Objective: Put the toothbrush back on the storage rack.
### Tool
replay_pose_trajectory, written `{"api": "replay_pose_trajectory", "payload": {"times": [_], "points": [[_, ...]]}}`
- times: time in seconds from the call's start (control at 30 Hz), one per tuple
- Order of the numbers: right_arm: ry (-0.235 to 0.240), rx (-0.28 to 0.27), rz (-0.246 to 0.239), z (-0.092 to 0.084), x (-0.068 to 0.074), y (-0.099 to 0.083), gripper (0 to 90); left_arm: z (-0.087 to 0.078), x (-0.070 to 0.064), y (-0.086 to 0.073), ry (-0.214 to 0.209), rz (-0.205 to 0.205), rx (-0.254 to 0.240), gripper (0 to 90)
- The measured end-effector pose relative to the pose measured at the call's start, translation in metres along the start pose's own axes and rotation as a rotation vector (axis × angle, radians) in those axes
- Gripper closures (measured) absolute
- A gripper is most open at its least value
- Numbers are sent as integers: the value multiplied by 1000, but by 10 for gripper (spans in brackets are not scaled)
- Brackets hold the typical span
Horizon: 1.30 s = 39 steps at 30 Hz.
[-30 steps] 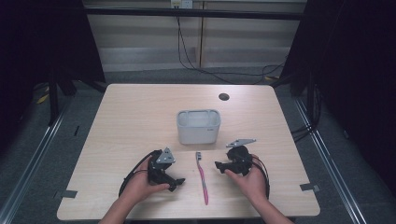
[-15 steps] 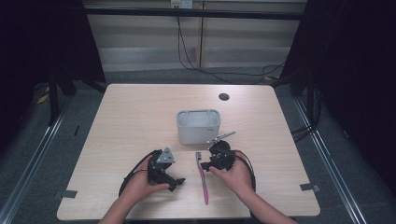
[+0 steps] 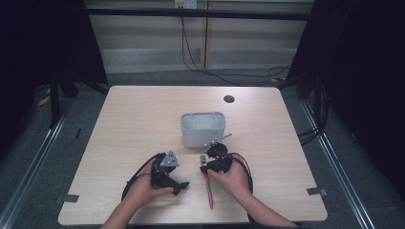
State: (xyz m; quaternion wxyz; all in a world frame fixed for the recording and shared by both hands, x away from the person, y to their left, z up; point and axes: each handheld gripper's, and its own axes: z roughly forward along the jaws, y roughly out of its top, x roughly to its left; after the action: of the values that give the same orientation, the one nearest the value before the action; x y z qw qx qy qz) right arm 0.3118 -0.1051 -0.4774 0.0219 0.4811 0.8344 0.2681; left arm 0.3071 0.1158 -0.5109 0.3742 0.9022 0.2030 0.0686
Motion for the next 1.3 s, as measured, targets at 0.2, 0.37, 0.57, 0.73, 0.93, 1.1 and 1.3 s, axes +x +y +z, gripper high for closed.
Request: {"api": "replay_pose_trajectory", "payload": {"times": [0.2,0.37,0.57,0.73,0.93,1.1,1.3], "points": [[-44,14,-38,5,5,2,660,0,0,0,1,0,2,0],[-96,24,-66,4,6,1,836,1,0,0,1,-13,-8,0],[-73,-15,-28,0,-3,-2,845,0,1,1,2,0,3,0],[-41,-78,-25,-14,-6,-1,846,0,1,1,1,-4,-1,0],[-20,-140,-29,-30,-9,3,847,1,0,0,1,-8,-5,0],[-6,-169,-27,-39,-12,5,847,0,1,1,1,-1,1,0],[10,-239,-16,-55,-19,8,847,0,1,1,2,-1,3,0]]}}
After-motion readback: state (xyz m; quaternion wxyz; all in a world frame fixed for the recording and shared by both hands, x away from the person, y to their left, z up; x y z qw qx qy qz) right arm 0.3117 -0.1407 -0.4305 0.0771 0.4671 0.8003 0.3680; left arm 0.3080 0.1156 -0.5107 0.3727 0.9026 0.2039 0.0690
